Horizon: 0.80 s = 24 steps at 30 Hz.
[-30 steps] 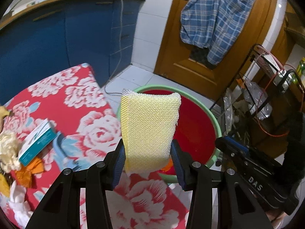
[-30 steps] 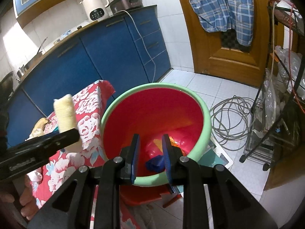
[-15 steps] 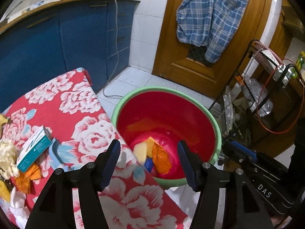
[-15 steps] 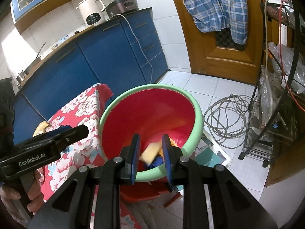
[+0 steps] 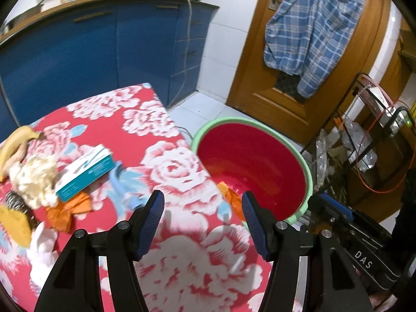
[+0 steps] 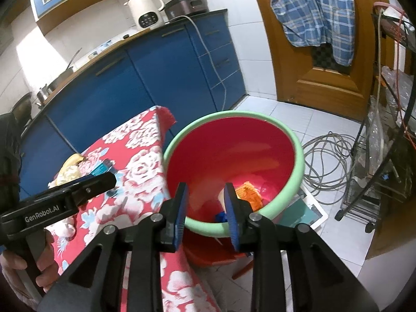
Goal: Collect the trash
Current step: 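Move both open grippers back over the table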
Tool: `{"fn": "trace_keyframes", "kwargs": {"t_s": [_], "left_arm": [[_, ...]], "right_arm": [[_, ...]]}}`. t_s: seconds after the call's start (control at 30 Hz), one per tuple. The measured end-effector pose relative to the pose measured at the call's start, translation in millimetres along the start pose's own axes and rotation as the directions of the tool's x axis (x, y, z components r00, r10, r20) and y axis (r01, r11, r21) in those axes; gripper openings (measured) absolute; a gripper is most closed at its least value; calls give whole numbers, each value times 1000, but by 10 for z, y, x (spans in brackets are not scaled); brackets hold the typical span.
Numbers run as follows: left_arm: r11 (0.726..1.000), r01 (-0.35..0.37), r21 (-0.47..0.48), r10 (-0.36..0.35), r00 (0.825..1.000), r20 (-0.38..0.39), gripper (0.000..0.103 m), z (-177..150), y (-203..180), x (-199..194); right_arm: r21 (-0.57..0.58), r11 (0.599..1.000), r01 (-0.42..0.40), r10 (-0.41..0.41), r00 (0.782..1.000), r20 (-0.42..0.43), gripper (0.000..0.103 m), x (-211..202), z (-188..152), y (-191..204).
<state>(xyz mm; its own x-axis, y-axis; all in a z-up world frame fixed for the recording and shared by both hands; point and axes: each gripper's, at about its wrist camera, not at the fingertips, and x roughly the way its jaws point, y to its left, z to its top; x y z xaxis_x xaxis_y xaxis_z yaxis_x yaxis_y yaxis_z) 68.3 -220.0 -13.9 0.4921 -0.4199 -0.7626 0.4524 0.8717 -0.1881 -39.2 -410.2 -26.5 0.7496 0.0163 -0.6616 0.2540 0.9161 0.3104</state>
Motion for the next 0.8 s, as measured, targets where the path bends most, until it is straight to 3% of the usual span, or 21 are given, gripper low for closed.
{"fn": "trace_keyframes", "kwargs": {"t_s": [0.33, 0.8], "left_arm": [[997, -59, -55, 60, 998, 16, 63, -163, 304, -274], [978, -145, -152, 149, 989, 20, 63, -397, 825, -532]], "right_arm": [[-45, 998, -36, 36, 999, -11, 38, -37, -80, 288], [-107, 991, -83, 80, 996, -38, 39, -13, -168, 678]]}}
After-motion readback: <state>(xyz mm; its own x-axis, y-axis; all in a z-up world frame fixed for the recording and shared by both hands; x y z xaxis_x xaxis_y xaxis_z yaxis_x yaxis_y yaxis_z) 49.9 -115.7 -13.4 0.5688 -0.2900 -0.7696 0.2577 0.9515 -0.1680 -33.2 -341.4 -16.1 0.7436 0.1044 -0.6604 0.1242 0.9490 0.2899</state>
